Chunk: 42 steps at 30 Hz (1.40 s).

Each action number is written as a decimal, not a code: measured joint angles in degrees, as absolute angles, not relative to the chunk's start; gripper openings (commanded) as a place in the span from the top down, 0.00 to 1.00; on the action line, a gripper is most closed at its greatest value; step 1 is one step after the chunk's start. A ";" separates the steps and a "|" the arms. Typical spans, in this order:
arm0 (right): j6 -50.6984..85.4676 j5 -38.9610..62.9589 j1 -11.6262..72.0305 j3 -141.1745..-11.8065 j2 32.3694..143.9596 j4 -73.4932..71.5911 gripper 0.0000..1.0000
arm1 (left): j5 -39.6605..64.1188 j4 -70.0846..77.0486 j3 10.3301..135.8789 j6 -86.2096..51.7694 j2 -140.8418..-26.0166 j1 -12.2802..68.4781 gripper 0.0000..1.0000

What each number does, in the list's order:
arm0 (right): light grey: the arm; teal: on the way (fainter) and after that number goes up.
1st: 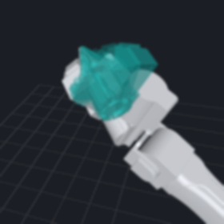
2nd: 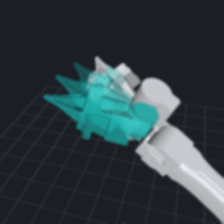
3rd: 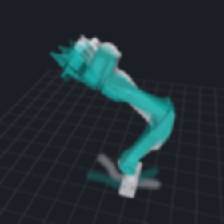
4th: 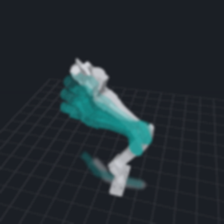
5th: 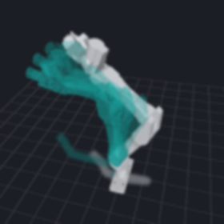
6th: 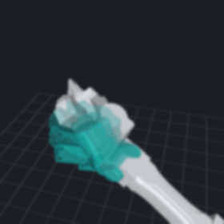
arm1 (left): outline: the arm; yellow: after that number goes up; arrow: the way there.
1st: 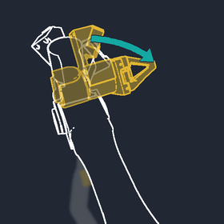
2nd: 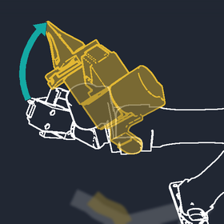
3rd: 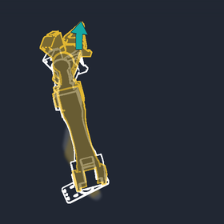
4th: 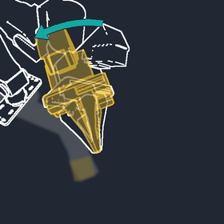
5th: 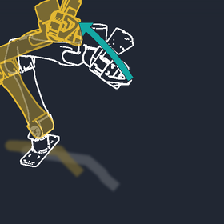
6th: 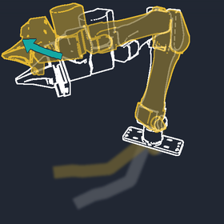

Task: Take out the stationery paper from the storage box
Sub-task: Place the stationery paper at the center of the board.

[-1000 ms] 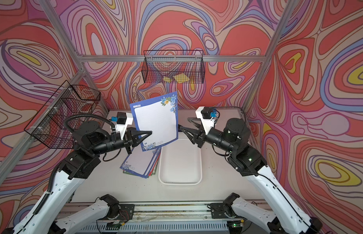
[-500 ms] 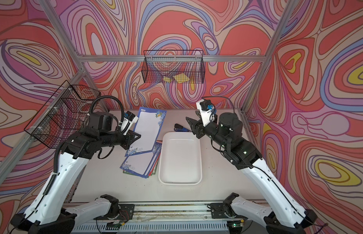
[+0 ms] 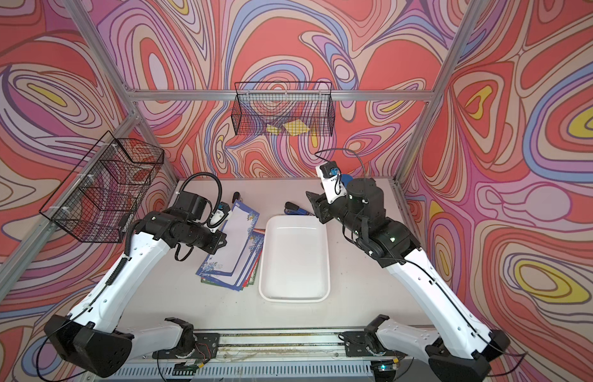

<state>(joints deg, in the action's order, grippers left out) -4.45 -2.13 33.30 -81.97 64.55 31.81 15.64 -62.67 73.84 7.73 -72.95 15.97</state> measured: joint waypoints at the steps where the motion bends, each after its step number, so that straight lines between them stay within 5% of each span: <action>1: -4.45 -2.15 33.30 -81.97 64.55 31.88 0.47 | 16.45 -62.46 73.08 7.99 -73.56 15.14 1.00; 15: -5.04 -4.73 33.30 -81.97 66.92 39.16 0.49 | 28.69 -60.16 69.19 12.05 -84.97 6.59 1.00; 42: -6.39 -5.04 33.30 -85.56 74.56 46.28 0.54 | 29.17 -67.29 80.68 12.88 -88.88 5.56 1.00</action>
